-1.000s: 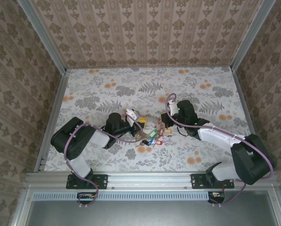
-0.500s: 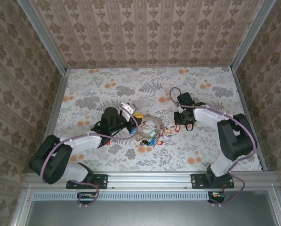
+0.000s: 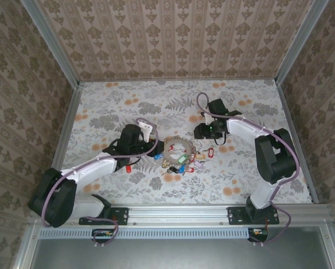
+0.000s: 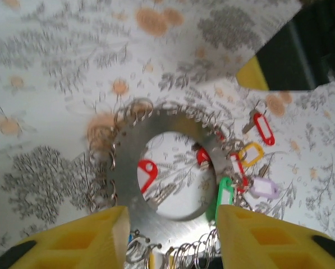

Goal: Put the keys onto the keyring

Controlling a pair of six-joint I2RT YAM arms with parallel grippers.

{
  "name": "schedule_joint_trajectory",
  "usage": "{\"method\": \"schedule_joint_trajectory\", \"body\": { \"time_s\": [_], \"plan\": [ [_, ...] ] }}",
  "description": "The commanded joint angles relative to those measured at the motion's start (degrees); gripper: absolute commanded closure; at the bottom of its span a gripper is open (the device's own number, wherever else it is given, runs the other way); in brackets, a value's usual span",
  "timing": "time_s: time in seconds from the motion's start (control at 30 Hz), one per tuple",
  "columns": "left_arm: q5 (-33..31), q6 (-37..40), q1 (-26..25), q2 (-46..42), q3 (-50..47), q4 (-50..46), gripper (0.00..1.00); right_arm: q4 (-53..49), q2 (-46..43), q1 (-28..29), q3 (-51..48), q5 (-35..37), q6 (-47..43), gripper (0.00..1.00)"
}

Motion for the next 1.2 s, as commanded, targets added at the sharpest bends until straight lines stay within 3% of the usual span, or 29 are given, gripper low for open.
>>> {"method": "schedule_joint_trajectory", "body": {
  "time_s": [0.0,0.07,0.23,0.5,0.8,1.0,1.17],
  "plan": [
    [5.38,-10.49,0.18,4.8,3.67,-4.87,0.62,2.44,5.24,0.96,4.19,-11.42,-1.32,0.45],
    [5.35,-12.53,-1.12,7.48,5.01,-4.81,0.61,1.88,7.99,1.2,6.28,-12.72,-2.08,0.45],
    [5.71,-16.28,-2.41,13.84,7.82,-4.25,0.7,-3.56,14.27,1.43,11.74,-15.84,-5.42,0.48],
    [3.94,-18.55,-3.71,20.92,10.16,-3.76,0.82,-7.18,16.66,1.49,10.87,-16.71,-9.04,0.48],
    [3.19,-19.11,-3.67,24.79,7.89,-3.94,0.87,-2.39,18.22,1.61,7.12,-27.89,-7.69,0.56],
    [3.44,-17.89,-3.58,25.41,7.66,-2.61,0.89,-1.05,17.34,1.19,6.85,-29.34,-6.66,0.78],
    [0.17,-15.41,-3.49,18.65,7.61,-2.78,0.85,1.73,11.13,0.18,4.62,-28.26,-5.08,0.95]
  ]
}}
